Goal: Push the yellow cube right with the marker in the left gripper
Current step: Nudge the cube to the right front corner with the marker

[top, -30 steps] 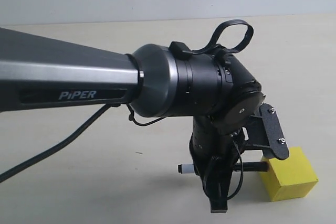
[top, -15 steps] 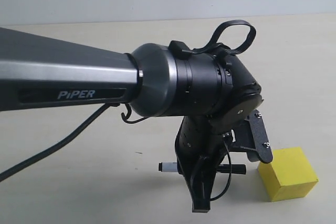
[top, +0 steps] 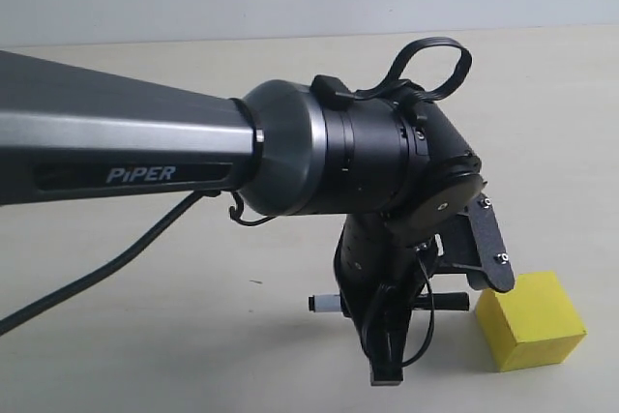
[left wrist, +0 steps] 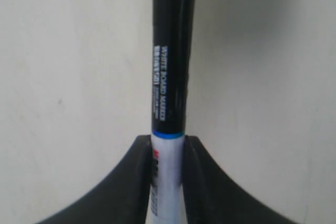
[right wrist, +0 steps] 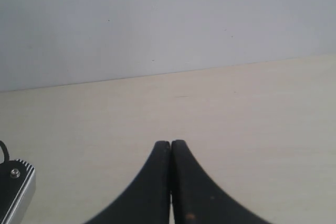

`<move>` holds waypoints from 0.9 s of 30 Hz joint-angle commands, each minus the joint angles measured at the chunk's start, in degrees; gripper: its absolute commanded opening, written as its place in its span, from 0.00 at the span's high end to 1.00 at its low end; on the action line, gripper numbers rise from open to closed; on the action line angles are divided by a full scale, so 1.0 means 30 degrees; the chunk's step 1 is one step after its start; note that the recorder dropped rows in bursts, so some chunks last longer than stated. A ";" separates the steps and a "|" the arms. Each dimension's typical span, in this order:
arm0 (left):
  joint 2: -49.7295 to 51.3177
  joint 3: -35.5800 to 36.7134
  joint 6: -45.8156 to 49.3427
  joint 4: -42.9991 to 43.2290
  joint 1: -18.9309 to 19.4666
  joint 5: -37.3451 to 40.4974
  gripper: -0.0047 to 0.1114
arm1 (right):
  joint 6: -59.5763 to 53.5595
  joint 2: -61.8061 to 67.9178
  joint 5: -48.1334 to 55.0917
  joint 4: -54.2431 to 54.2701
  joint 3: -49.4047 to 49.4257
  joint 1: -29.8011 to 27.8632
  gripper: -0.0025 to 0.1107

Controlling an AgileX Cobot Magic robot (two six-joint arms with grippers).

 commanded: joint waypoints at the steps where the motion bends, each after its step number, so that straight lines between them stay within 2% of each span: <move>1: -0.0227 -0.0091 -0.0089 -0.0439 -0.0041 -0.2059 0.96 | -0.0056 -0.0118 -0.0066 -0.0073 0.0089 -0.0062 0.98; 4: -0.0110 -0.0091 0.0772 -0.1507 -0.0041 -0.3652 0.96 | -0.0056 -0.0118 -0.0066 -0.0073 0.0089 -0.0062 0.98; 7: -0.0147 -0.0091 0.0945 -0.1332 -0.0041 -0.3751 0.96 | -0.0056 -0.0118 -0.0066 -0.0073 0.0089 -0.0062 0.98; 12: -0.0479 -0.0091 0.0778 -0.1278 0.0675 -0.1725 0.96 | -0.0056 -0.0118 -0.0066 -0.0073 0.0089 -0.0062 0.98; 16: -0.0479 -0.0091 0.0731 -0.1316 0.0659 0.0115 0.96 | -0.0056 -0.0118 -0.0066 -0.0073 0.0089 -0.0062 0.98; 27: -0.0443 -0.0091 0.0602 -0.2116 0.0581 0.0222 0.96 | -0.0056 -0.0118 -0.0066 -0.0073 0.0089 -0.0062 0.98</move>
